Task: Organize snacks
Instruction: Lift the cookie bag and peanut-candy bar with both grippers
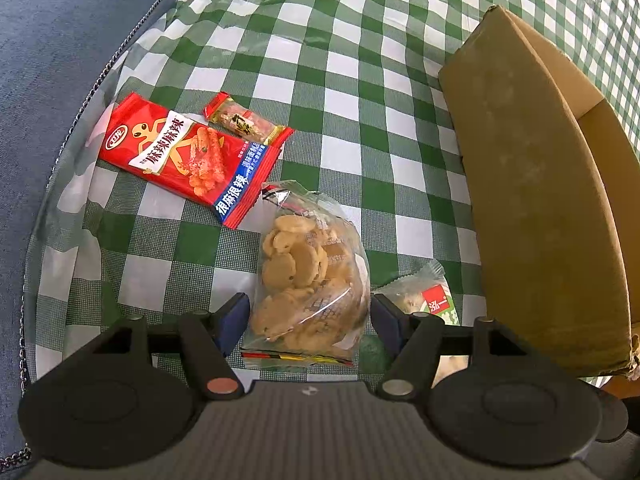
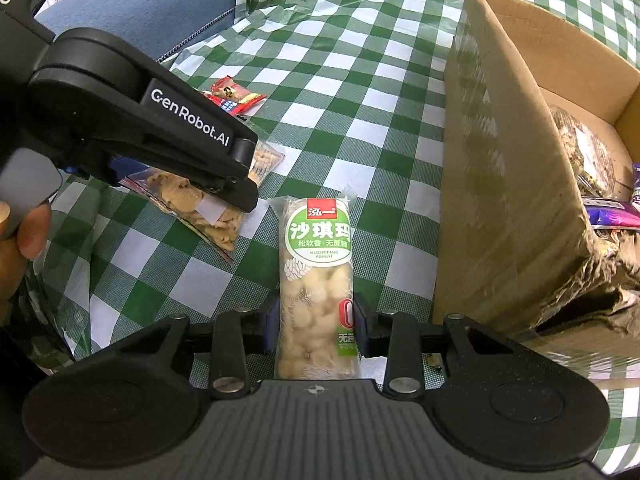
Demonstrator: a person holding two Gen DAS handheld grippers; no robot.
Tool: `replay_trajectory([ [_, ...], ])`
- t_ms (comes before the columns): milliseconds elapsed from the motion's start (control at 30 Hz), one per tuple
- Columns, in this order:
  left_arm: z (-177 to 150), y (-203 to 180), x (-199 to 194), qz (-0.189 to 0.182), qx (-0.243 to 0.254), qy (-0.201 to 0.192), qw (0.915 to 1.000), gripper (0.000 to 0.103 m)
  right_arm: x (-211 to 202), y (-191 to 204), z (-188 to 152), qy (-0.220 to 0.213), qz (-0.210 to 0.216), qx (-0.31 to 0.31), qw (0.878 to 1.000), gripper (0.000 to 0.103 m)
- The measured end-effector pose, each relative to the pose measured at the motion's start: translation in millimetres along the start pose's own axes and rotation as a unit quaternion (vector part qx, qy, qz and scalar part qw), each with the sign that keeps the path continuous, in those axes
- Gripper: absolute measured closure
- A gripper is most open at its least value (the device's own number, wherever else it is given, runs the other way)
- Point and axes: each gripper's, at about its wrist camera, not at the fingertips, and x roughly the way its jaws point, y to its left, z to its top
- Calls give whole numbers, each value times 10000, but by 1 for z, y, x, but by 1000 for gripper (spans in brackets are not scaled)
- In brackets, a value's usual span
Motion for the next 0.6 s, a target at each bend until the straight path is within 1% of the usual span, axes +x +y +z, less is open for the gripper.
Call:
replay_trajectory([
  [600, -1, 0, 2, -2, 16, 13, 10000, 31, 0, 1, 0, 23, -9, -27, 10000, 65],
])
